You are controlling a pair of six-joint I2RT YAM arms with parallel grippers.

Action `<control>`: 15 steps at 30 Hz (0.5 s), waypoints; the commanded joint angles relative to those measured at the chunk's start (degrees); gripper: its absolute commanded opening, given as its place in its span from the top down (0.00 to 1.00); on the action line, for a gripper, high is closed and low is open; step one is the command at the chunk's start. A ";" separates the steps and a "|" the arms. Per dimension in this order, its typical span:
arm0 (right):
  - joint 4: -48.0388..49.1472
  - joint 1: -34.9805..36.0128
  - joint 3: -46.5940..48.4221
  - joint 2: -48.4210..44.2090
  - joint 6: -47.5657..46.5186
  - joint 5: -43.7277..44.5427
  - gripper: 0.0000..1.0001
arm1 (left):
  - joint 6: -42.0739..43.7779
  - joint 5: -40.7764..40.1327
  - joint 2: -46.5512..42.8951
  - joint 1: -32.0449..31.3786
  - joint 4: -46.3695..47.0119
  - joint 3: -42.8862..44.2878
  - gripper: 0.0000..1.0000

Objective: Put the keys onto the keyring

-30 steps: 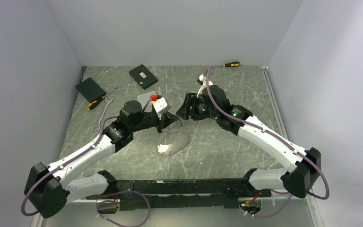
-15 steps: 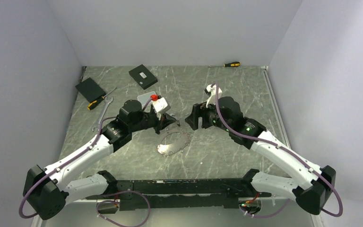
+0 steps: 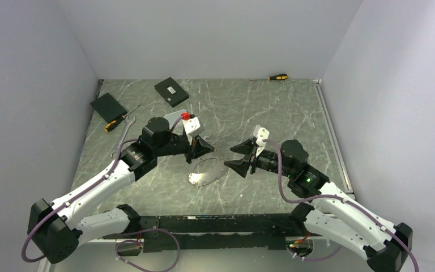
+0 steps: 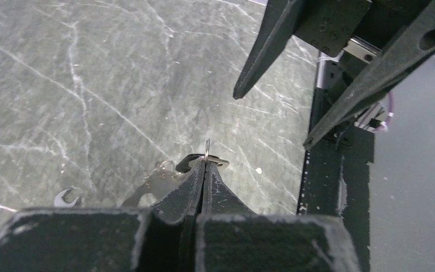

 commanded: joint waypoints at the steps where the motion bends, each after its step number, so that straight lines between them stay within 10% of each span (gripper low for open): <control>1: 8.65 0.13 0.51 -0.24 -3.78 -3.39 0.43 | -1.49 7.00 0.04 -0.18 1.45 3.54 1.00; 15: 7.80 0.09 3.17 2.89 -8.09 -5.95 0.63 | -4.51 13.62 0.99 -0.22 5.57 3.81 1.00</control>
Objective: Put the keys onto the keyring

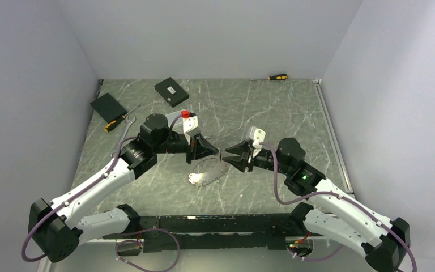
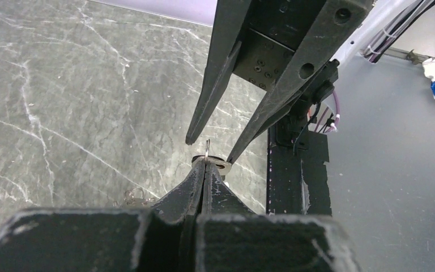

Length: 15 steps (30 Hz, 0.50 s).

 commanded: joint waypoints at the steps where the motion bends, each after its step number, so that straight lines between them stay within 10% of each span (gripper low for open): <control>1: 1.96 0.17 3.25 0.08 -2.50 -2.37 0.66 | -1.92 3.04 0.31 -0.20 3.70 1.09 1.00; 15: 2.33 0.12 6.05 1.50 -2.37 -4.07 0.76 | -2.11 4.68 1.15 -0.27 4.48 1.46 1.00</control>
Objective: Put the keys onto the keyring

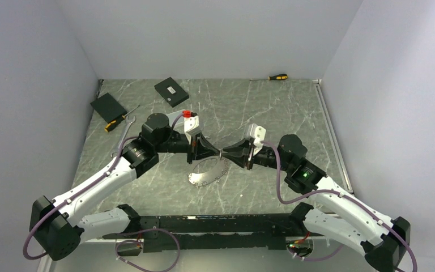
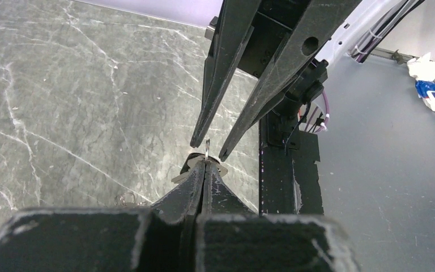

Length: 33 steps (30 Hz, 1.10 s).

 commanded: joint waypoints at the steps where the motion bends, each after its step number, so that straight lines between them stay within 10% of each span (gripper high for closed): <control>1: 2.18 0.15 3.05 0.50 -1.31 -1.61 0.78 | -0.68 2.45 0.17 -0.25 3.15 1.54 1.00; 13: 1.59 0.15 3.38 0.92 -1.37 -2.74 1.00 | -0.55 1.98 0.19 -0.27 2.84 1.55 1.00; 19: -0.98 0.17 3.54 0.76 -2.27 -2.66 1.00 | 3.36 1.09 -0.31 -0.29 -6.01 4.62 0.56; 33: -2.89 0.11 3.75 0.42 -2.68 -3.77 1.00 | 6.84 1.07 1.14 -0.45 -9.38 6.69 0.72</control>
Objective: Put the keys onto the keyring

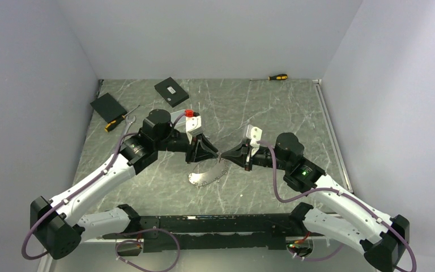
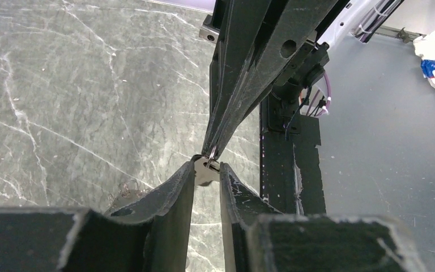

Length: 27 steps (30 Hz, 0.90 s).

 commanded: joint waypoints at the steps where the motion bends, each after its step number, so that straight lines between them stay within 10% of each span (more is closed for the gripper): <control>1: 0.68 0.20 2.61 -1.00 -1.27 -1.43 1.00 | 1.19 0.78 0.54 -0.39 0.60 1.79 0.72; 23: -0.29 0.18 3.23 0.18 -1.36 -3.50 1.00 | 1.13 1.62 0.64 -1.78 3.37 1.05 1.00; 27: -1.73 0.18 3.62 -0.72 -0.84 -1.79 0.55 | 0.82 1.04 -1.70 -1.82 5.44 -0.12 1.00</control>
